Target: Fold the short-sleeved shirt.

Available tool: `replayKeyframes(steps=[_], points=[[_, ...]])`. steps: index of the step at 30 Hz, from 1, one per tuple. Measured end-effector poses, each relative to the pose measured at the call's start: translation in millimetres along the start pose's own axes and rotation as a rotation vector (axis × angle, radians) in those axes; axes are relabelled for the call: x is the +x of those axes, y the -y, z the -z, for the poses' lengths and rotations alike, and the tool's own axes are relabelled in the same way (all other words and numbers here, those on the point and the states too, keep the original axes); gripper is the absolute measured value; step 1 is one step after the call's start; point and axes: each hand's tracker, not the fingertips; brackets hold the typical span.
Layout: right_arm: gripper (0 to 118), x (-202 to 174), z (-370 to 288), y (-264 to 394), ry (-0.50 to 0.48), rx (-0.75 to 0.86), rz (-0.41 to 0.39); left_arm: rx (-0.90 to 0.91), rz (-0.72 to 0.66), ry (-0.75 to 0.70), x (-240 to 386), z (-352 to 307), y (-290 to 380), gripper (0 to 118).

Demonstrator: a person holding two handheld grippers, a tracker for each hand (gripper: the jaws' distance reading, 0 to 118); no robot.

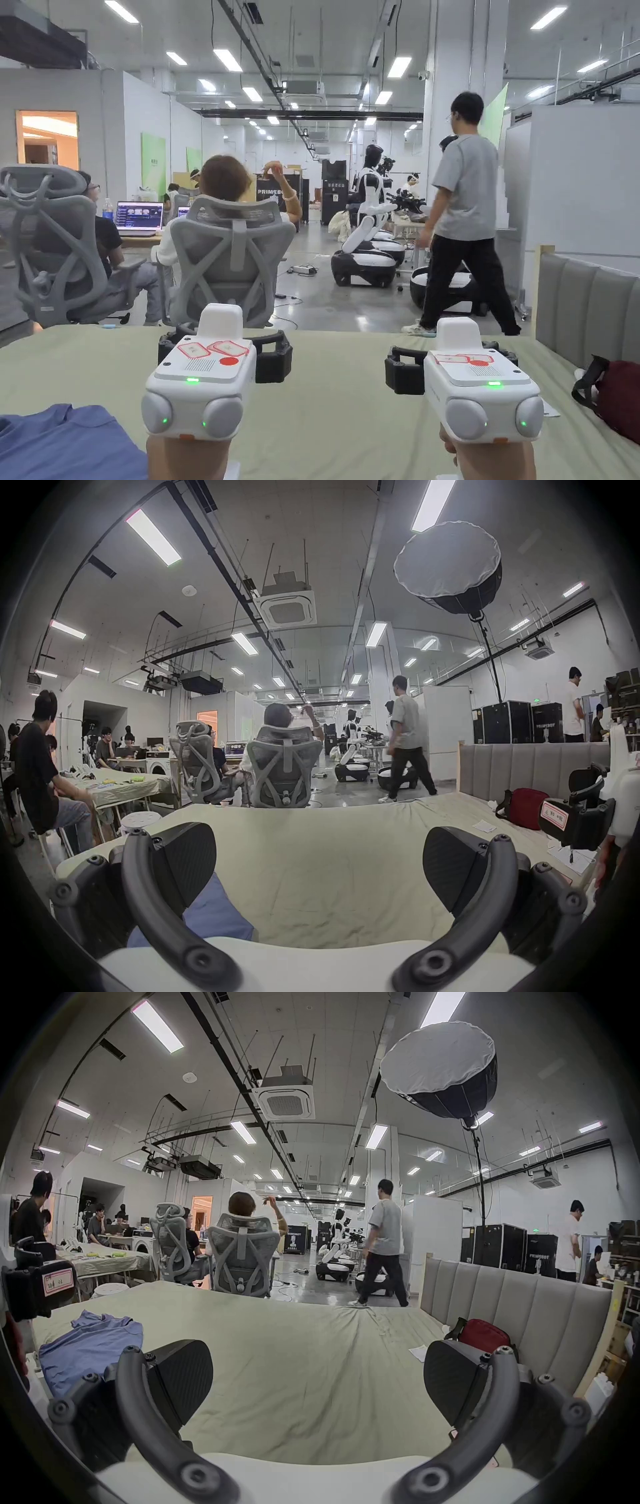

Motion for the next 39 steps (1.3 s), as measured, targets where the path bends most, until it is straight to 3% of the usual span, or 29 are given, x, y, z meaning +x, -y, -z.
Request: replayKeyframes(steps=[16, 39], points=[[118, 4.5, 1.6, 1.4, 0.006, -0.009, 0.029, 0.002, 0.008, -0.003, 0.8, 1.1, 2.9, 118], [118, 2.2, 1.5, 3.0, 0.020, -0.008, -0.004, 0.026, 0.027, 0.009, 2.3, -2.2, 2.9, 118]])
